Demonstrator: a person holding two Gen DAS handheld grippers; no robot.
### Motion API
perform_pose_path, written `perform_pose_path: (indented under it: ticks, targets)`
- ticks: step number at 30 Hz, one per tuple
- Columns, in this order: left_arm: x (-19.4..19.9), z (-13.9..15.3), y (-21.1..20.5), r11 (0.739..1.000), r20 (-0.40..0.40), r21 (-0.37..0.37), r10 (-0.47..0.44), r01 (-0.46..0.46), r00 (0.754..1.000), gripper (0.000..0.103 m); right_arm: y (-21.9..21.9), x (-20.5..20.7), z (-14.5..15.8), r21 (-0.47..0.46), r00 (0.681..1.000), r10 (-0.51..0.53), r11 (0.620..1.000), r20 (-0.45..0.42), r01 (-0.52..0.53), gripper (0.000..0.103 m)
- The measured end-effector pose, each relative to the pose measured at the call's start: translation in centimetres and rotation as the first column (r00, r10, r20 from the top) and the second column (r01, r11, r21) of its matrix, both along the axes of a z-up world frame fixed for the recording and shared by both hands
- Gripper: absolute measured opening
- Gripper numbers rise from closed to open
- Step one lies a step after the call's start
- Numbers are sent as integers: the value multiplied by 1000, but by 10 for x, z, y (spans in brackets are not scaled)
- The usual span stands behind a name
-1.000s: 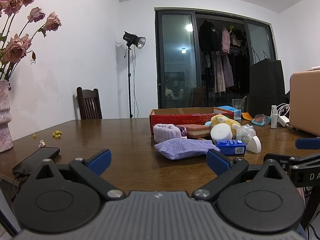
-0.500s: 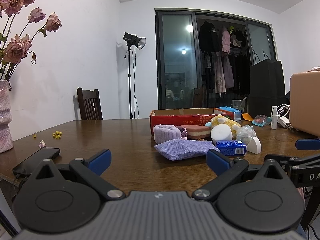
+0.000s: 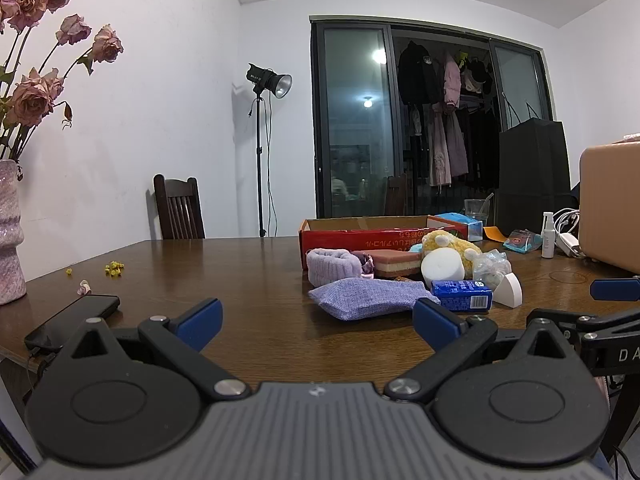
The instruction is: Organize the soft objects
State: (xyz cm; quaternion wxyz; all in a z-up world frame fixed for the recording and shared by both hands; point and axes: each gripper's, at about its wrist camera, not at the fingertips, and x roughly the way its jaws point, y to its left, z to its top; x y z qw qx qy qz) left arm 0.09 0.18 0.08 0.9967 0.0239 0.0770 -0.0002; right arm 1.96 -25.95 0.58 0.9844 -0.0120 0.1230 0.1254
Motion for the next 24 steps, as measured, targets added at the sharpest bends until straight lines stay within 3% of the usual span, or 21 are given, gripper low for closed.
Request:
perform_pose_path:
  ticks: [16, 21, 24]
  targets:
    - [2, -2, -1, 1000, -11, -5, -5, 5, 1000, 103, 0, 0, -1, 6, 1000, 0, 1000, -1, 0, 103]
    - [19, -3, 6, 998, -95, -9, -68, 67, 993, 103, -4, 2, -2, 21, 1000, -8, 1000, -10, 8, 103]
    - [32, 5, 24, 998, -96, -45, -48, 43, 994, 103, -11, 10, 3, 31, 1000, -26, 999, 0, 26, 103]
